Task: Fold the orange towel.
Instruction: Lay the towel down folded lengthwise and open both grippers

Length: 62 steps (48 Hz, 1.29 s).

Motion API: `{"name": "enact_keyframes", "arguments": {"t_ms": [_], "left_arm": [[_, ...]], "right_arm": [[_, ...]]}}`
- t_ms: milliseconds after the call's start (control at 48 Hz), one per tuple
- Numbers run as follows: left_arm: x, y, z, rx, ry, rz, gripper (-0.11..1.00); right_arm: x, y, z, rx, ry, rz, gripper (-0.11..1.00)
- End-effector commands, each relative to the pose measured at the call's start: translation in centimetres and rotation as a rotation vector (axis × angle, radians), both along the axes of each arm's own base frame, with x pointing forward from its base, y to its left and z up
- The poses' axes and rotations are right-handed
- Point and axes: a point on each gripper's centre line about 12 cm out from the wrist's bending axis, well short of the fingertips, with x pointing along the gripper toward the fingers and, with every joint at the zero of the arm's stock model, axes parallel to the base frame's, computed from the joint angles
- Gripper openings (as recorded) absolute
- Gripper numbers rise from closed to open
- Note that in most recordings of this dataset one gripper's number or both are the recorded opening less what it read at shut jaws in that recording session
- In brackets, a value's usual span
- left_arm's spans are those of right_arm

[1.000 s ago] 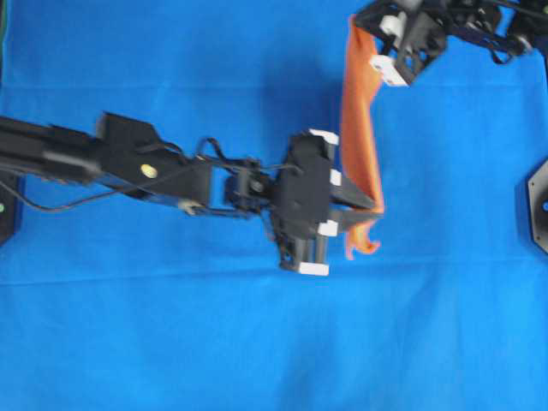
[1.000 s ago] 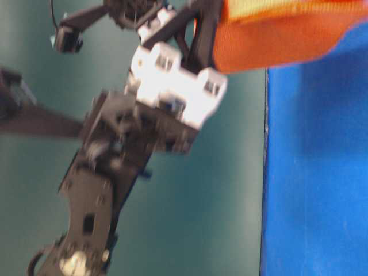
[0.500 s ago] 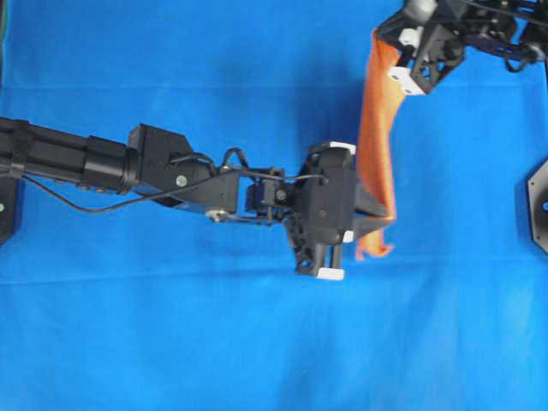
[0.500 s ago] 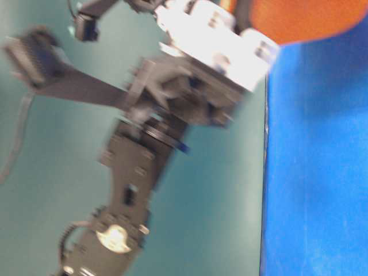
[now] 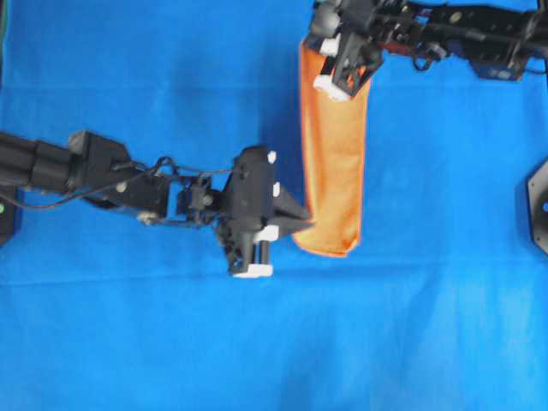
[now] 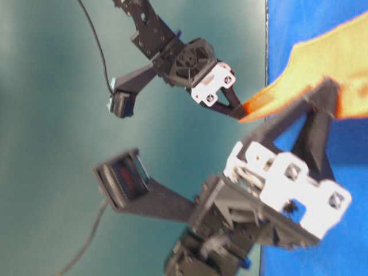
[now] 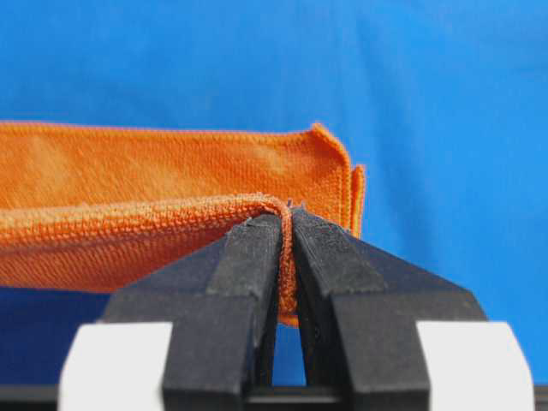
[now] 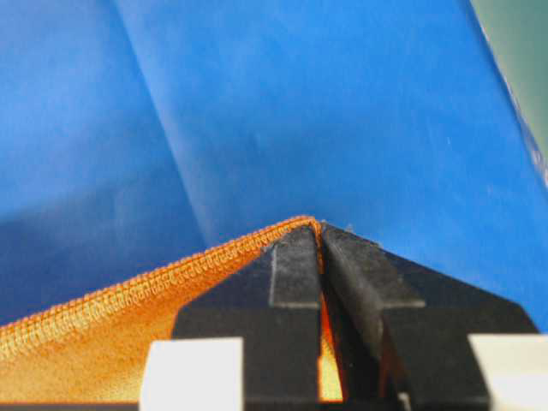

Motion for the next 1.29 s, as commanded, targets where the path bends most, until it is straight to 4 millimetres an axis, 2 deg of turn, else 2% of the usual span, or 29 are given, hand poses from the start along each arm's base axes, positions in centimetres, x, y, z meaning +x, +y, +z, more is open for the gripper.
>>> {"name": "enact_keyframes", "arguments": {"t_ms": [0, 292, 354, 417, 583, 625, 667, 750, 917, 1084, 1146, 1271], "left_arm": [[-0.2, -1.1, 1.4, -0.005, -0.047, -0.027, 0.01], [0.0, -0.3, 1.1, -0.004, -0.047, -0.007, 0.02], [0.0, -0.1, 1.1, -0.005, -0.046, -0.003, 0.05], [0.1, -0.1, 1.2, -0.004, -0.049, -0.002, 0.18], [0.4, 0.2, 1.6, 0.006, -0.062, -0.002, 0.66], [0.4, 0.2, 1.8, 0.012, -0.068, -0.004, 0.75], [0.4, 0.4, 2.1, 0.019, -0.072, -0.003, 0.81], [0.3, 0.8, 3.0, 0.029, -0.085, 0.0, 0.81], [-0.7, 1.6, 6.9, 0.078, -0.14, -0.006, 0.81], [-2.6, 2.0, 10.3, 0.163, -0.204, -0.03, 0.81], [-3.3, 2.5, 10.9, 0.175, -0.217, -0.023, 0.81], [-4.8, 4.5, 10.7, 0.167, -0.208, 0.034, 0.81]], "right_arm": [[0.5, -0.8, 1.6, -0.03, -0.046, -0.006, 0.03], [0.9, 0.2, 0.5, -0.018, -0.022, 0.02, 0.03], [1.0, 0.4, 0.4, -0.021, -0.018, 0.028, 0.04], [1.1, 0.5, 0.5, -0.029, -0.015, 0.039, 0.12], [1.1, 0.6, 0.6, -0.058, -0.01, 0.063, 0.6], [1.1, 0.6, 0.7, -0.065, -0.012, 0.068, 0.64], [1.2, 0.6, 0.9, -0.074, -0.016, 0.073, 0.61], [1.1, 0.6, 1.4, -0.09, -0.017, 0.083, 0.55], [0.5, 1.2, 3.5, -0.119, -0.045, 0.092, 0.56], [-0.9, 2.7, 5.4, -0.138, -0.076, 0.108, 0.56], [-1.6, 3.4, 5.9, -0.143, -0.086, 0.116, 0.56], [-3.5, 5.3, 6.8, -0.14, -0.118, 0.128, 0.56]]}}
